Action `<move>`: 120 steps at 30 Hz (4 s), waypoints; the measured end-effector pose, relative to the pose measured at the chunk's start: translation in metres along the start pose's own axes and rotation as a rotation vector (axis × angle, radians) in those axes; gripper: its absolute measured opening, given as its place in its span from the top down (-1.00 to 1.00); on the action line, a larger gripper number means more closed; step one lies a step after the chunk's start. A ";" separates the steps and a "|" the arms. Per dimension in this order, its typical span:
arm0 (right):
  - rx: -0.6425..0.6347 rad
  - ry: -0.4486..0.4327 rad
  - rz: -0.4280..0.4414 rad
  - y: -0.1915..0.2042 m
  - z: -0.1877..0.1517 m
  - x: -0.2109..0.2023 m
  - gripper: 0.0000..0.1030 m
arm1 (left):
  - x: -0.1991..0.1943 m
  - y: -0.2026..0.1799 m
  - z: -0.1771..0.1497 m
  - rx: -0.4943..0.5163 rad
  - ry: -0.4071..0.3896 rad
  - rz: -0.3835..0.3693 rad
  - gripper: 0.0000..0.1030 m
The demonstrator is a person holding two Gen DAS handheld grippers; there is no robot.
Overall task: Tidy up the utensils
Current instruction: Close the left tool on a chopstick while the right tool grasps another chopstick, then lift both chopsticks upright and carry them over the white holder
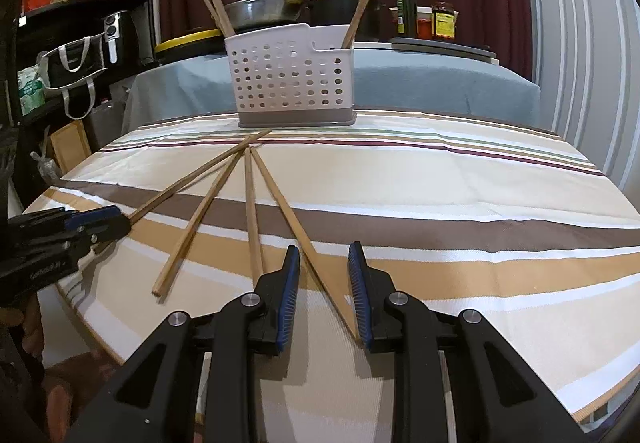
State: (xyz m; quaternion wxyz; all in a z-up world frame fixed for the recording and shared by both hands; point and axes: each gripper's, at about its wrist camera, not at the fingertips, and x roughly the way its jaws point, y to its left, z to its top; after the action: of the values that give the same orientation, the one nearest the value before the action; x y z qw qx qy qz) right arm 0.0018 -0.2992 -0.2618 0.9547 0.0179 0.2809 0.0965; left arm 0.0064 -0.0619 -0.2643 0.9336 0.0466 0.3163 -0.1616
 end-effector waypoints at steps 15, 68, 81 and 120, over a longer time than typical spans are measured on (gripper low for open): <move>-0.029 -0.019 0.054 -0.001 -0.009 -0.013 0.65 | 0.001 0.000 0.000 0.004 0.001 0.001 0.87; 0.001 -0.294 0.007 -0.012 0.096 -0.085 0.88 | -0.096 0.025 0.102 -0.024 -0.298 0.046 0.87; 0.005 -0.305 0.022 -0.022 0.139 -0.058 0.88 | -0.074 0.038 0.147 -0.025 -0.286 0.042 0.87; -0.034 -0.518 0.110 -0.021 0.263 -0.045 0.87 | -0.073 0.030 0.300 -0.028 -0.562 -0.006 0.87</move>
State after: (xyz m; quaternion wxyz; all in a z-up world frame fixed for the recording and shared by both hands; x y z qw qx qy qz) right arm 0.1103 -0.3232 -0.0188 0.9882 0.0414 0.0242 0.1453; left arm 0.1349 -0.0702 0.0182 0.9848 -0.0139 0.0474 -0.1668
